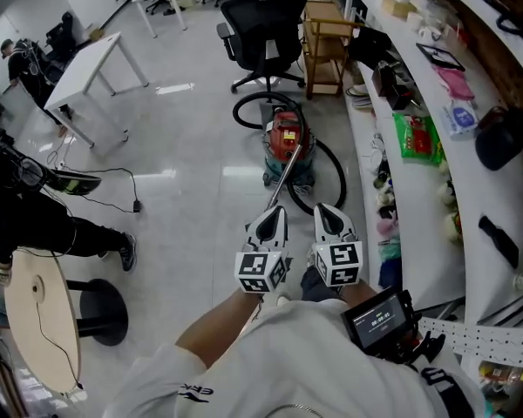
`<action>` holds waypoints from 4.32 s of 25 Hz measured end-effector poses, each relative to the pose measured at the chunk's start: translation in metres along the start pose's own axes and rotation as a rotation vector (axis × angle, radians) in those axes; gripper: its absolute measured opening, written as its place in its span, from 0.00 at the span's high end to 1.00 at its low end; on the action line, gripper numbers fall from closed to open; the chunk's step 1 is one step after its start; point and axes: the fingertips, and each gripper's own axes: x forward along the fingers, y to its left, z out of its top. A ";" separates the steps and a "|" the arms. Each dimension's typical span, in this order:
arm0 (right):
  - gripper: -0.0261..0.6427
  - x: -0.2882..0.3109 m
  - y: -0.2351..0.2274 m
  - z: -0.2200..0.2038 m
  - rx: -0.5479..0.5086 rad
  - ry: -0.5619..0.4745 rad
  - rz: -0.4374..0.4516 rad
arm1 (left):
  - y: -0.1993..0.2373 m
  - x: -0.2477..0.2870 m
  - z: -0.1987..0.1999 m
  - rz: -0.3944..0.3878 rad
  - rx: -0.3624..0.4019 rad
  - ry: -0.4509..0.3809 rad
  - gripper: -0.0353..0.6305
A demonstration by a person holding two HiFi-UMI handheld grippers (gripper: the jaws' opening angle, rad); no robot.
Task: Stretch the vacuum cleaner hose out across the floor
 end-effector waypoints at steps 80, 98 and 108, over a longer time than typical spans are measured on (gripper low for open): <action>0.96 0.599 -0.295 -0.160 0.107 0.490 0.189 | 0.265 0.559 -0.218 0.098 0.037 0.545 0.94; 0.77 0.669 -0.284 -0.229 0.128 0.570 0.403 | 0.264 0.603 -0.333 0.006 0.007 0.643 0.74; 0.69 0.700 -0.262 -0.245 0.122 0.618 0.544 | 0.263 0.638 -0.367 -0.057 -0.009 0.655 0.65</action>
